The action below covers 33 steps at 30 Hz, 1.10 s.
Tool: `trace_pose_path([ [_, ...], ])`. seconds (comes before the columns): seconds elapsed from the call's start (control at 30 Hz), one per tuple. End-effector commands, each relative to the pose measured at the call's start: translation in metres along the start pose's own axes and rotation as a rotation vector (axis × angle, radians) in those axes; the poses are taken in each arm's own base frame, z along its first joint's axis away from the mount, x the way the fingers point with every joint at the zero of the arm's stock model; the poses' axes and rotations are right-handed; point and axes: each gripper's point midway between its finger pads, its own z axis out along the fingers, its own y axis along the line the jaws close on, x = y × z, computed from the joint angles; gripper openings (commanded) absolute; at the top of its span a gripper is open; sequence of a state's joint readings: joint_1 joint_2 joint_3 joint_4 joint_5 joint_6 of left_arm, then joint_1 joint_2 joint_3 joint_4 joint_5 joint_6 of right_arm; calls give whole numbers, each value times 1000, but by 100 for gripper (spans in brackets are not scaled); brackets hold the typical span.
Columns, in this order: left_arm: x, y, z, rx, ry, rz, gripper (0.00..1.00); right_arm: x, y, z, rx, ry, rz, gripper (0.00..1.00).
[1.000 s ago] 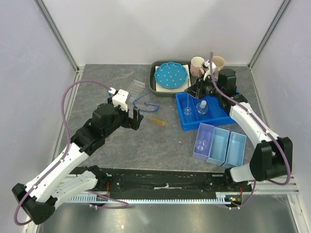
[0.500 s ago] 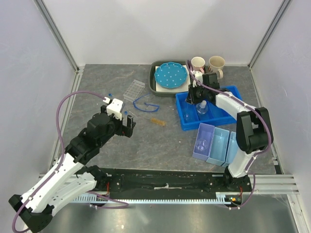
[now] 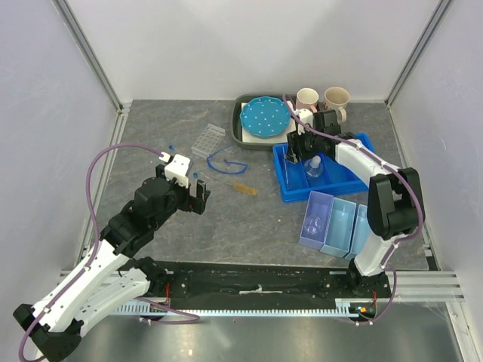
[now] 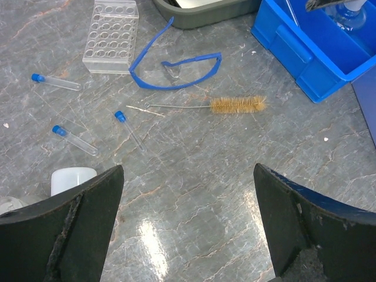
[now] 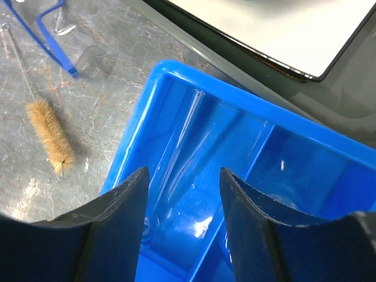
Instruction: Organize the chemistry lab equipment
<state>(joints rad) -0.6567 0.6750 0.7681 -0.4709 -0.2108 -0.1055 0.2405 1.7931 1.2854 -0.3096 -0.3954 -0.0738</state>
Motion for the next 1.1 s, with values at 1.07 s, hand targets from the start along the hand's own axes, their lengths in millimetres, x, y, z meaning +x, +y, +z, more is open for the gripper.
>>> trace_pose_path([
  [1.07,70,5,106,-155,441,-318,91,7,78,-162,-276,-366,-339,97],
])
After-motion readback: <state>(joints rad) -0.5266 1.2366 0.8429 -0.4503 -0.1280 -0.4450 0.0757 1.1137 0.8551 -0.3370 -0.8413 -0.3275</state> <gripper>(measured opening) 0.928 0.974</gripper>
